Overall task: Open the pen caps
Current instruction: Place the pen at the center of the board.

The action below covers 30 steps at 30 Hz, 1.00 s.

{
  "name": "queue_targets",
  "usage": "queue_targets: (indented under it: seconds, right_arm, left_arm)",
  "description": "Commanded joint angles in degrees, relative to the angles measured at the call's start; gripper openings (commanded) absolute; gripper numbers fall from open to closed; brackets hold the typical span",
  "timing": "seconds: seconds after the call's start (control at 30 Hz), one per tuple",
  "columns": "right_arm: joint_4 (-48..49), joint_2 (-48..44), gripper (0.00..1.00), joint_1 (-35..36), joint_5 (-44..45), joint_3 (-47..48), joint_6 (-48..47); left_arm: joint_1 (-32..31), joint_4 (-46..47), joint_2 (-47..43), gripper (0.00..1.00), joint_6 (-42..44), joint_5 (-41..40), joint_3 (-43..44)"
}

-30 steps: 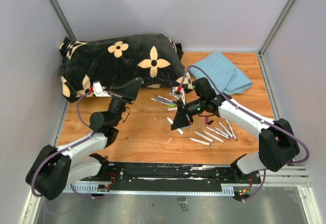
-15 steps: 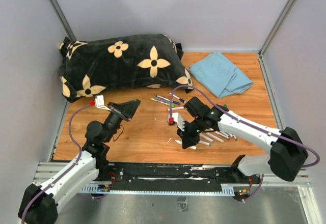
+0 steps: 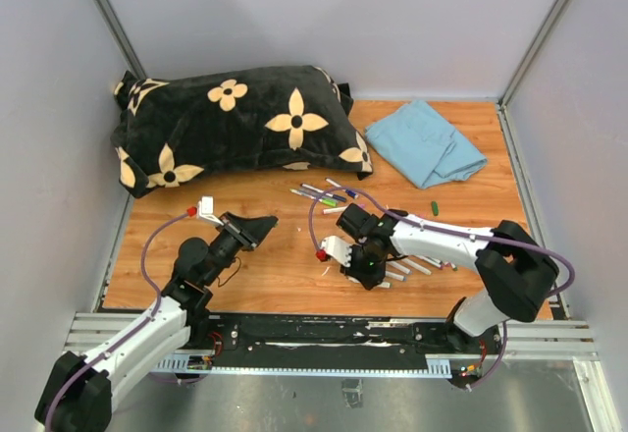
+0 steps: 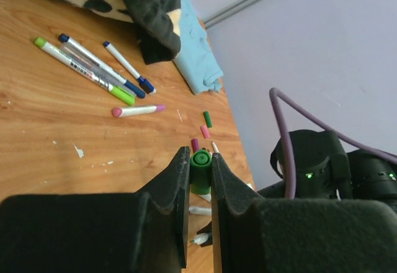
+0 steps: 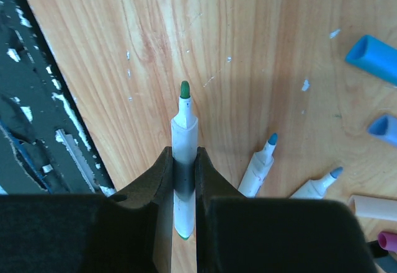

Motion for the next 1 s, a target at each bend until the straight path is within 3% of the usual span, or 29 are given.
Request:
queue_targets:
  seconds: [0.0, 0.27, 0.43, 0.97]
  right_arm:
    - [-1.2, 2.8, 0.11, 2.9, 6.4, 2.1, 1.5]
    - [-1.0, 6.9, 0.17, 5.5, 11.3, 4.5, 3.4]
    - [-1.1, 6.8, 0.25, 5.7, 10.5, 4.5, 3.3]
    - [-2.2, 4.6, 0.33, 5.7, 8.5, 5.6, 2.8]
  left_arm:
    - [-0.5, 0.4, -0.9, 0.00, -2.0, 1.0, -1.1]
    - [-2.2, 0.4, 0.5, 0.00, -2.3, -0.1, -1.2]
    - [-2.3, 0.4, 0.6, 0.00, -2.6, -0.7, -2.0]
    - [-5.0, 0.4, 1.6, 0.01, -4.6, -1.4, -4.2]
